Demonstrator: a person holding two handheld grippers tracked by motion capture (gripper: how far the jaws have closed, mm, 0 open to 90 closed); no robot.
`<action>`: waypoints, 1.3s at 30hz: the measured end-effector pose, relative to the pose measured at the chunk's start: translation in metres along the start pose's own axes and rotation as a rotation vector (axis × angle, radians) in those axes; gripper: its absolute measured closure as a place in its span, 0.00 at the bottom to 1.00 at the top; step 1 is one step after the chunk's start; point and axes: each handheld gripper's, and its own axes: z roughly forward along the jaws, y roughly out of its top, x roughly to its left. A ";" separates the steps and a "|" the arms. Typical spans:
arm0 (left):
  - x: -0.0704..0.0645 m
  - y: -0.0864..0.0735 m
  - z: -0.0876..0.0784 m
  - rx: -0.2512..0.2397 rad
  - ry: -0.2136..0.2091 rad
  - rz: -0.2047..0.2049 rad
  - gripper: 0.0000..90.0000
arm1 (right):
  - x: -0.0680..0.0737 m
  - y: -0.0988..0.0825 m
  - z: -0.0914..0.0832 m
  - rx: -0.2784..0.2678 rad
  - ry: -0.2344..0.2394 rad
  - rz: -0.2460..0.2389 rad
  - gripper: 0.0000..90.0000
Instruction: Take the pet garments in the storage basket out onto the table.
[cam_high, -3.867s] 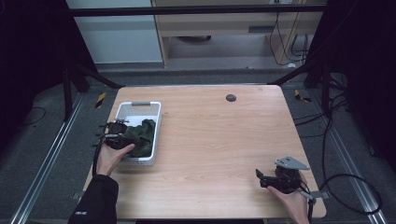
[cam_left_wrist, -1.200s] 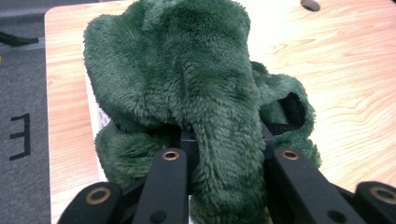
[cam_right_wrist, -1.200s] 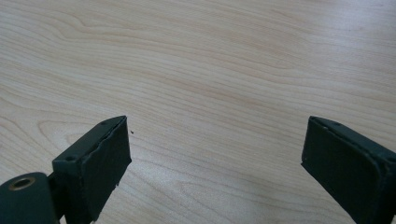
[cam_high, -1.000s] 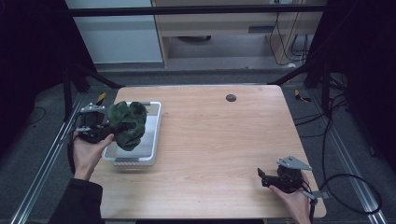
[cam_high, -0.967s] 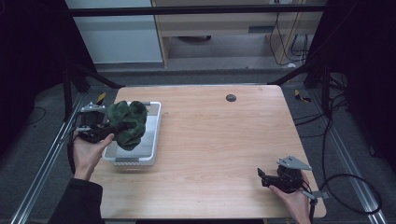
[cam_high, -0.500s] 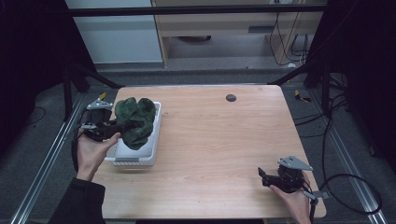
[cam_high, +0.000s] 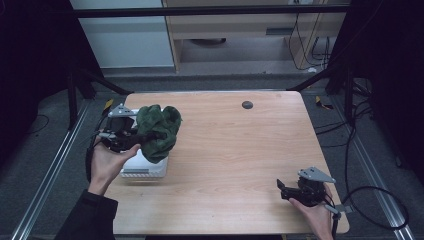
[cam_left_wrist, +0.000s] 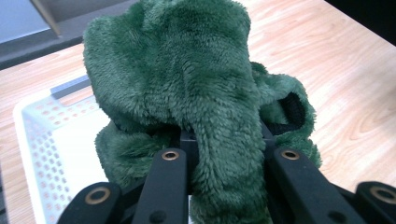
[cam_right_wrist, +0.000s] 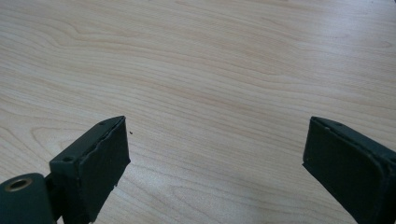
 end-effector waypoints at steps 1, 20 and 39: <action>-0.002 0.001 0.001 0.002 -0.004 0.007 0.82 | 0.000 0.000 0.000 0.000 -0.001 0.000 0.08; -0.048 0.015 0.035 0.042 -0.096 0.114 0.82 | -0.003 0.000 -0.001 -0.010 -0.014 -0.009 0.08; -0.086 0.017 0.090 0.086 -0.162 0.165 0.82 | -0.004 0.000 -0.002 -0.022 -0.019 -0.002 0.07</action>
